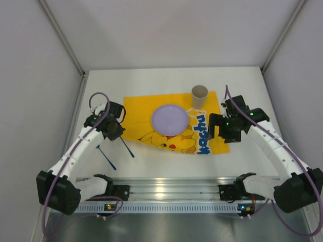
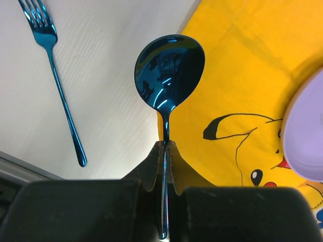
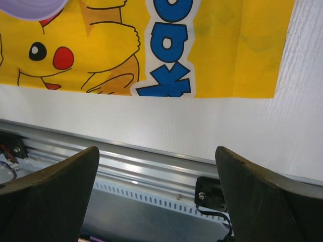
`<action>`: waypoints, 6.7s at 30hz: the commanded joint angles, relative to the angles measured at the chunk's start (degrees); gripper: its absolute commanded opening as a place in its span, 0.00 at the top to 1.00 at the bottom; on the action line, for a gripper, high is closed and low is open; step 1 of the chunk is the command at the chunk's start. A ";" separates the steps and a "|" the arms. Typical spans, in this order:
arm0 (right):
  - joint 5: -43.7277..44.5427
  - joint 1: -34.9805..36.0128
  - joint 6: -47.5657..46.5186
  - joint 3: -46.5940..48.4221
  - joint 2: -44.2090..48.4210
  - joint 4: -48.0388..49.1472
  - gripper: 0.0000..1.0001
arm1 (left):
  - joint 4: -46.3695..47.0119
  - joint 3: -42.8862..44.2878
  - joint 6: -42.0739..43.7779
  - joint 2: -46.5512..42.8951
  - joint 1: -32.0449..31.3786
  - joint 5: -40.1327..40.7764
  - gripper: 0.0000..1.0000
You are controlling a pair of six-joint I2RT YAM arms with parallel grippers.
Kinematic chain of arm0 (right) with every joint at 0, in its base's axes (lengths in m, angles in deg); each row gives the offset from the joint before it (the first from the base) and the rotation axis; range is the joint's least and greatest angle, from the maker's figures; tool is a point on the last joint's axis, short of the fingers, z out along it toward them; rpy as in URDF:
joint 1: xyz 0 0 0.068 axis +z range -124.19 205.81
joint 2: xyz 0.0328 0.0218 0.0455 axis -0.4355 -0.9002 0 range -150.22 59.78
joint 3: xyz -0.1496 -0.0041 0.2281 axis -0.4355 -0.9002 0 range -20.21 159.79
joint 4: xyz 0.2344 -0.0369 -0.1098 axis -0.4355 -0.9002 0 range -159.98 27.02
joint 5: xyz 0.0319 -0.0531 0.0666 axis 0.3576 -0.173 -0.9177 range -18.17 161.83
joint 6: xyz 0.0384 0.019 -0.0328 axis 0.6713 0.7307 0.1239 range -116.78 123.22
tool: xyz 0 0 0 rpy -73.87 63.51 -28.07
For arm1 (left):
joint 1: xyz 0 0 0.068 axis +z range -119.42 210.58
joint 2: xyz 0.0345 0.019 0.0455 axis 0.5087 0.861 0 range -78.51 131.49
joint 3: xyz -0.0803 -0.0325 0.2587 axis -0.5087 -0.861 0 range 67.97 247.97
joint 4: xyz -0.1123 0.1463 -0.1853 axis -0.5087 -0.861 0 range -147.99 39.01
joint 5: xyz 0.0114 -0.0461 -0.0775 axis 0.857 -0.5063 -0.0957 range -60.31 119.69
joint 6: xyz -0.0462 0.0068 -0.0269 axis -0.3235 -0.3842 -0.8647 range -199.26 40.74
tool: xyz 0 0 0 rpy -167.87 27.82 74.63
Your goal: Set the dinner table for one person
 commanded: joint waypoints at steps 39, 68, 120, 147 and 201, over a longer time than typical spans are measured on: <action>-2.28 0.66 2.27 -3.65 3.79 1.51 0.00 | -0.90 -14.02 -5.25 2.50 11.86 3.30 0.54; -0.61 0.57 3.59 -6.37 -1.48 3.79 0.00 | 24.42 -7.54 13.46 29.64 22.59 -2.86 1.00; 10.89 24.05 14.40 10.68 -9.93 30.53 1.00 | -3.61 52.34 0.46 30.88 -14.50 -20.70 0.22; 15.48 7.96 7.11 -4.79 -20.55 31.74 1.00 | -0.10 4.97 25.17 11.28 24.34 -5.49 0.02; 23.65 7.96 4.64 9.45 -10.62 2.04 0.46 | 22.40 -12.70 17.08 23.94 42.63 -9.97 0.31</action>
